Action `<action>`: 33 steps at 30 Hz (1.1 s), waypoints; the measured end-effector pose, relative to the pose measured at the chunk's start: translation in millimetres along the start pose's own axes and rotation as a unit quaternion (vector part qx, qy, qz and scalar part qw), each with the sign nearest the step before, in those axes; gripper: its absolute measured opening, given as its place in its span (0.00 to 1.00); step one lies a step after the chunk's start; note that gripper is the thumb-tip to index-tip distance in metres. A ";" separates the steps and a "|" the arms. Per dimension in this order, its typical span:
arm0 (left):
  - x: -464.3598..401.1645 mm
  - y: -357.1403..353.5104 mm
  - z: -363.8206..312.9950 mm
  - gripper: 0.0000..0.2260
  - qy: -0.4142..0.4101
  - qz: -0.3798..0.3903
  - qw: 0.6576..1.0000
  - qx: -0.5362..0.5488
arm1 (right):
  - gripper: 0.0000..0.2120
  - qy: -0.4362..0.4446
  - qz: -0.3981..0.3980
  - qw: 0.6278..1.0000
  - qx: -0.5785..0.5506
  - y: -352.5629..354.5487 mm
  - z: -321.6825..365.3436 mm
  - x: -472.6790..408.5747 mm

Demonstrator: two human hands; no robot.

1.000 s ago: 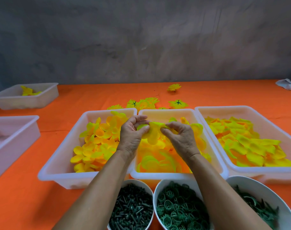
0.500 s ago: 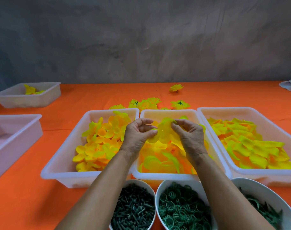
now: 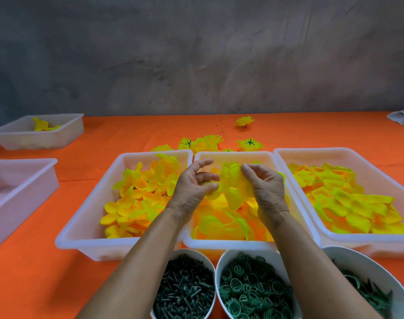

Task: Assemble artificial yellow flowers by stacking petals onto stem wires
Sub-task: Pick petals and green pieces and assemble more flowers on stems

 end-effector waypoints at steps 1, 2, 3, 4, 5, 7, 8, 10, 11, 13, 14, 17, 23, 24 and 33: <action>-0.3 0.4 0.4 0.22 -0.001 -0.005 1.000 -0.002 | 0.04 0.000 -0.001 1.000 -0.008 0.4 -0.1 -0.1; -0.6 0.9 0.5 0.21 -0.004 -0.014 1.000 -0.003 | 0.03 -0.002 -0.004 1.000 -0.016 1.1 -0.1 -0.4; -1.3 1.8 0.6 0.20 -0.006 -0.024 1.000 -0.002 | 0.04 -0.004 -0.011 1.000 -0.025 2.2 0.1 -0.9; -2.0 2.4 0.7 0.20 -0.007 -0.035 0.999 0.000 | 0.05 -0.007 -0.021 0.999 -0.040 3.3 -0.1 -2.3; -2.6 3.2 1.1 0.19 -0.006 -0.045 0.999 0.002 | 0.08 -0.013 -0.034 0.998 -0.061 4.7 0.1 -3.7; -3.8 4.6 2.0 0.19 -0.003 -0.061 0.998 0.004 | 0.12 -0.023 -0.062 0.993 -0.102 8.6 1.0 -7.7; -4.0 5.0 2.5 0.20 -0.001 -0.064 0.998 0.001 | 0.14 -0.027 -0.071 0.990 -0.117 10.7 1.1 -9.9; -3.7 5.0 3.3 0.21 0.004 -0.058 0.998 0.001 | 0.20 -0.037 -0.064 0.987 -0.142 13.8 2.0 -12.4; -3.4 4.6 3.2 0.21 0.002 -0.055 0.998 0.005 | 0.23 -0.043 -0.053 0.986 -0.151 14.2 3.7 -13.1; -3.5 3.9 2.5 0.18 -0.006 -0.058 0.998 -0.001 | 0.20 -0.047 -0.021 0.985 -0.166 12.1 11.3 -13.5; -3.8 3.5 2.4 0.16 -0.010 -0.062 0.998 -0.007 | 0.16 -0.047 -0.009 0.983 -0.175 10.2 16.4 -13.9; -3.9 3.4 2.2 0.11 -0.016 -0.070 0.997 -0.012 | 0.08 -0.060 0.025 0.975 -0.212 4.2 30.5 -13.7; -3.6 3.6 -3.6 0.08 0.010 -0.071 0.995 0.065 | 0.10 -0.136 0.155 0.977 -0.053 -7.1 26.3 1.3; -3.8 3.4 -4.9 0.07 0.022 -0.072 0.993 0.093 | 0.07 -0.134 0.158 0.978 -0.022 -7.0 24.3 2.5; 3.0 -14.0 -18.5 0.05 0.086 -0.029 0.983 0.157 | 0.05 -0.166 0.081 0.983 0.015 -0.2 17.8 9.1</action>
Point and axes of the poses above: each hand's wrist, its own x-axis away from the middle knuckle, its own y-axis out of the back of the hand, z = x × y, the point moved 2 cm from there along -x, towards the middle knuckle, and after that the axes turned 4 degrees about -z, right-handed, at the moved point
